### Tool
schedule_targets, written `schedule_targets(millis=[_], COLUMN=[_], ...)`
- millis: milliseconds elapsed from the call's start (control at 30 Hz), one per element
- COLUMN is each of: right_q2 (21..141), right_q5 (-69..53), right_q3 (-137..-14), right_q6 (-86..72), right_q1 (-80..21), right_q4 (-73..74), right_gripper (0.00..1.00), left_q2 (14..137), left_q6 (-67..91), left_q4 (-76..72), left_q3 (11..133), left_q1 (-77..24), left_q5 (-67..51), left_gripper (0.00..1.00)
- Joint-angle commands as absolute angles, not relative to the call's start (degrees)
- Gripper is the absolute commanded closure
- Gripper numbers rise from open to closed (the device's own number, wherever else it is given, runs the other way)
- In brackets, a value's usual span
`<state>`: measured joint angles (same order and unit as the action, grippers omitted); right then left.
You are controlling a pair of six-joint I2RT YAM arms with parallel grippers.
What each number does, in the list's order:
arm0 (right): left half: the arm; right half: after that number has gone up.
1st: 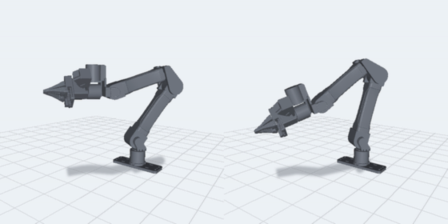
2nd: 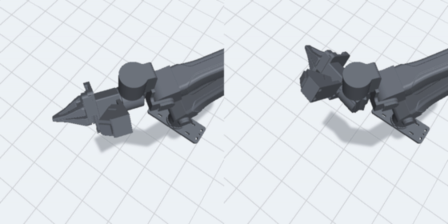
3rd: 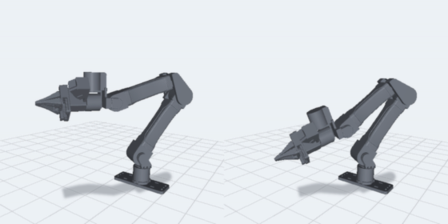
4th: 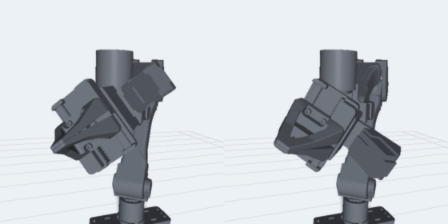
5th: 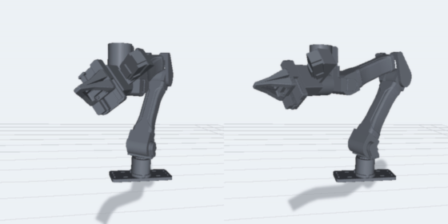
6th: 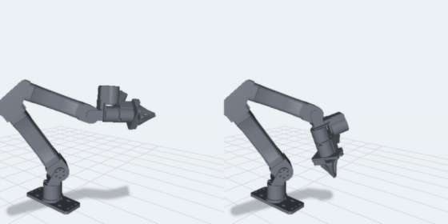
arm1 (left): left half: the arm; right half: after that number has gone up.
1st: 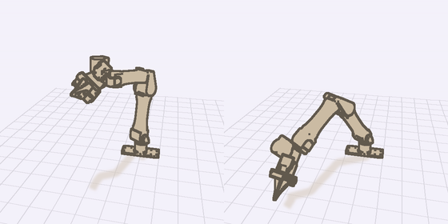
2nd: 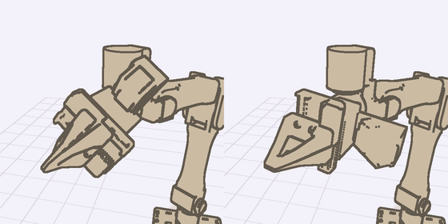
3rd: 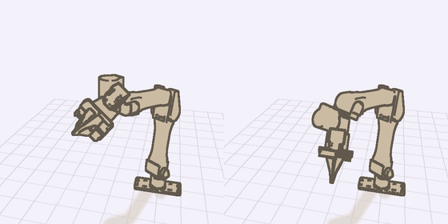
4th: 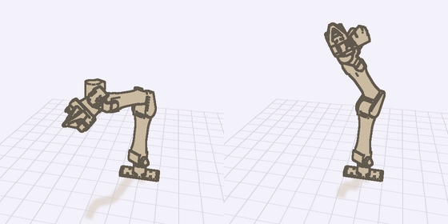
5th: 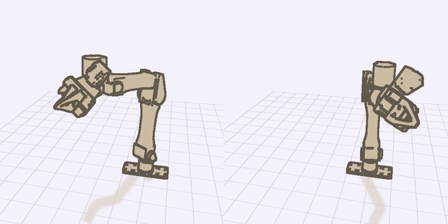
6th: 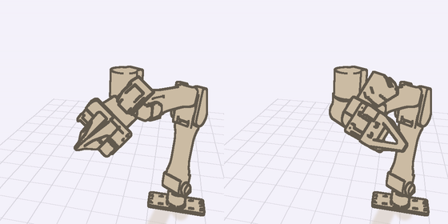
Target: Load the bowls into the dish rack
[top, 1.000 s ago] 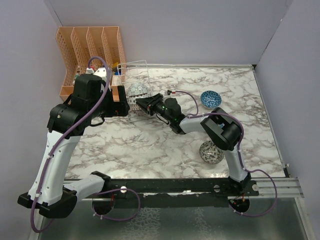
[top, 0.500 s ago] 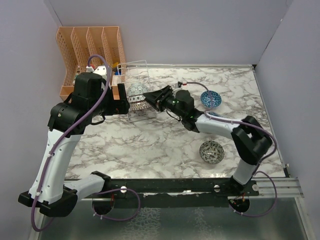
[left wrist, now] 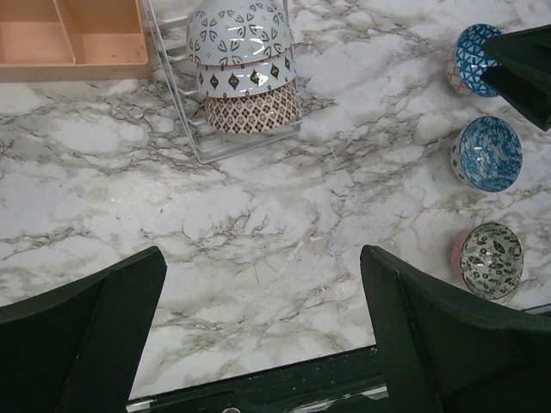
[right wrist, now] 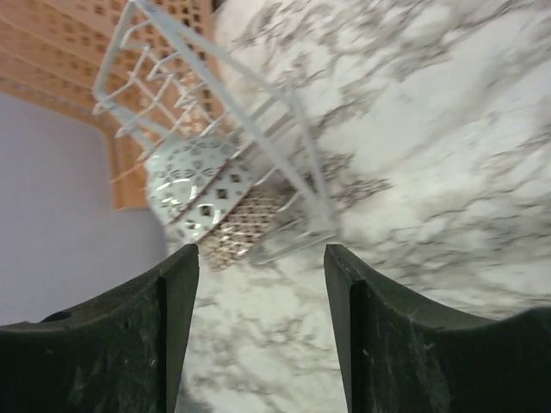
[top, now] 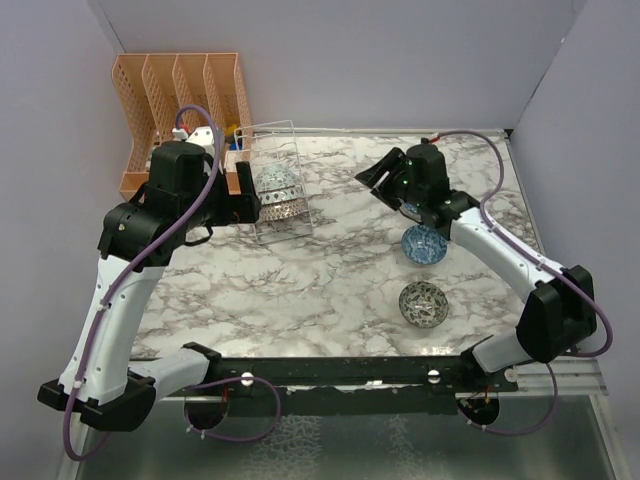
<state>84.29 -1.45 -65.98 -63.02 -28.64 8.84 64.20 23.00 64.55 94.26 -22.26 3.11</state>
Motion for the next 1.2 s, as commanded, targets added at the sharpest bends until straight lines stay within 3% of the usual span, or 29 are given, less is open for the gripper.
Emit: schedule_targets(millis=[0,367,767,933,1167], right_q2=[84.1,95.9,88.9,90.5,93.9], right_q5=[7.5,12.0,11.0,13.0,14.1], right_q3=[-73.8,-83.4,-69.4,-67.4,-66.5], right_q6=[-45.2,-28.4,-31.3,-31.9,-31.6], right_q1=[-27.3,-26.0,-26.1,-26.1,-26.1], right_q4=[29.2,42.9,46.3,45.6,42.6], right_gripper=[0.37,0.38,0.45,0.45,0.53], left_q2=[64.0,63.0,60.9,60.7,60.4], left_q6=[24.2,25.6,27.1,27.2,27.3], left_q4=[61.7,59.8,59.3,59.2,61.6], left_q3=[95.1,92.7,88.5,87.8,89.8], left_q1=[-22.6,-22.6,-22.6,-22.6,-22.6], left_q5=[4.3,4.5,3.5,2.8,3.2], left_gripper=[0.01,0.01,0.01,0.02,0.02])
